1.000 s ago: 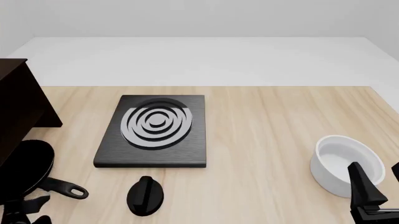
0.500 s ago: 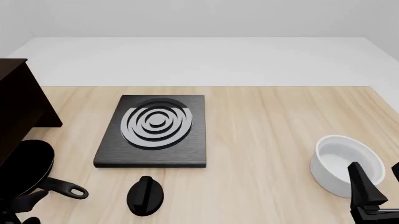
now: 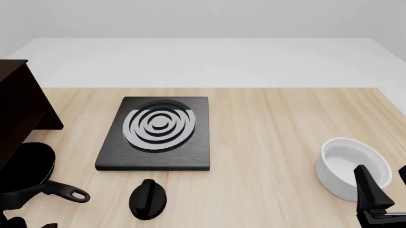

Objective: Put the frying pan under the cabinet shelf.

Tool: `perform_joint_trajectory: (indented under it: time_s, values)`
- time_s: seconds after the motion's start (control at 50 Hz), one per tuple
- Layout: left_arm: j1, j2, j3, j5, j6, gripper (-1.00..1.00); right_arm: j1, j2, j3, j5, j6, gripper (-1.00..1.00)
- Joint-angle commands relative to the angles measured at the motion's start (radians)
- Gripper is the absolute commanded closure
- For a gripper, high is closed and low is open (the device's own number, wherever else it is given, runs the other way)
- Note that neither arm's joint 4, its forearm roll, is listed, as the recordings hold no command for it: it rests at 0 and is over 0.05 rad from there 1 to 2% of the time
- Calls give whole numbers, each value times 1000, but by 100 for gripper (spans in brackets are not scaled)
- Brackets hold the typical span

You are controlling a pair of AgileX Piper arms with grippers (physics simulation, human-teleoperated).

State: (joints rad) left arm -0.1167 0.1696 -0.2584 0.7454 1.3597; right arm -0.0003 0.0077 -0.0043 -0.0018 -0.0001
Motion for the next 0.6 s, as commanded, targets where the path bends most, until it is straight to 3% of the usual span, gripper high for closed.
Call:
perform_joint_trajectory:
  time_s: [0.02, 0.6]
  values:
    - [-61, -10, -35, 38, -32, -100, 0, 0, 0, 0, 0, -100]
    - [-269, -25, -71, 118, -104, -100, 0, 0, 0, 0, 0, -100]
